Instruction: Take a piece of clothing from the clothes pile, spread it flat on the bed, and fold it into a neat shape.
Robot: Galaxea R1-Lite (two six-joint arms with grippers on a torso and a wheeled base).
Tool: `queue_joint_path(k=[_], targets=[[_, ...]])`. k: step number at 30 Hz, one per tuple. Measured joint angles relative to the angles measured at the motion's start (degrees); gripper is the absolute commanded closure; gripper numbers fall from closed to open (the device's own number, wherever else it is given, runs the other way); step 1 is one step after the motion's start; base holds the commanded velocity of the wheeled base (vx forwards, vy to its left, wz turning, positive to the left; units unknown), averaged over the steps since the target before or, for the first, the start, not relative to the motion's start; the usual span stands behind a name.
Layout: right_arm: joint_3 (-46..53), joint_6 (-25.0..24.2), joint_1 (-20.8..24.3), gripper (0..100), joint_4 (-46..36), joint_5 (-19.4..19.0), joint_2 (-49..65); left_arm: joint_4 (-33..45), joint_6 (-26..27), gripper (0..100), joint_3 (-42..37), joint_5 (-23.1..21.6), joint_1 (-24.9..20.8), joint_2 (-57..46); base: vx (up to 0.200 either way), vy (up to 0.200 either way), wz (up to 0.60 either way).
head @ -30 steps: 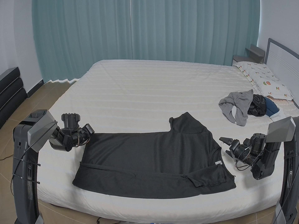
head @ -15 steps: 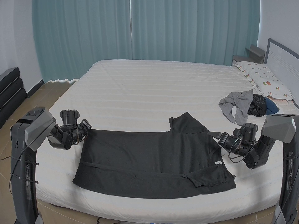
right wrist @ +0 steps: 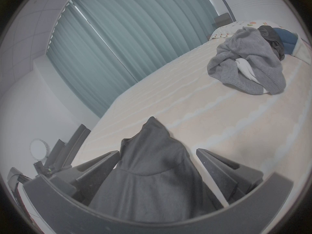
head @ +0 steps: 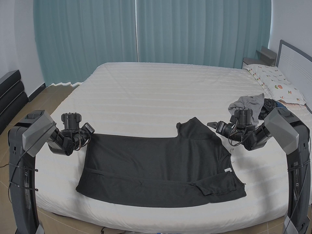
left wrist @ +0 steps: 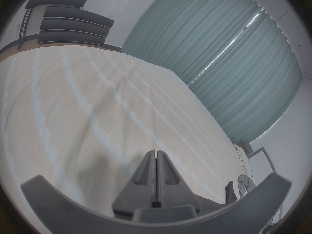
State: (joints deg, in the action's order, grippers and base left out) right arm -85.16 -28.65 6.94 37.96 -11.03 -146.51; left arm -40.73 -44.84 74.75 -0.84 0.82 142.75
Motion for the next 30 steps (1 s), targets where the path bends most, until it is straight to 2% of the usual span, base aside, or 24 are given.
queue_joint_path(k=[6, 12, 13, 30], targets=[[-8.9, 1.3, 0.8, 0, -5.5, 1.0, -5.0, -0.4, -0.1, 100, -0.9, -0.1, 0.0, -0.2, 0.000, 0.000, 0.00], [-14.3, 1.5, 0.6, 0, -6.5, 1.4, -8.7, -0.4, -0.1, 100, -1.3, -0.3, 0.0, -0.2, 0.000, 0.000, 0.00], [-14.6, 1.4, 0.5, 100, -6.4, 1.4, -9.1, -0.4, -0.2, 100, -1.3, -0.4, 0.0, -0.2, 0.000, 0.000, 0.00], [-13.2, 1.0, -0.4, 100, -6.0, 1.4, -10.3, -0.4, -0.1, 100, -1.3, -0.4, 0.2, -0.4, 0.000, 0.000, 0.00]])
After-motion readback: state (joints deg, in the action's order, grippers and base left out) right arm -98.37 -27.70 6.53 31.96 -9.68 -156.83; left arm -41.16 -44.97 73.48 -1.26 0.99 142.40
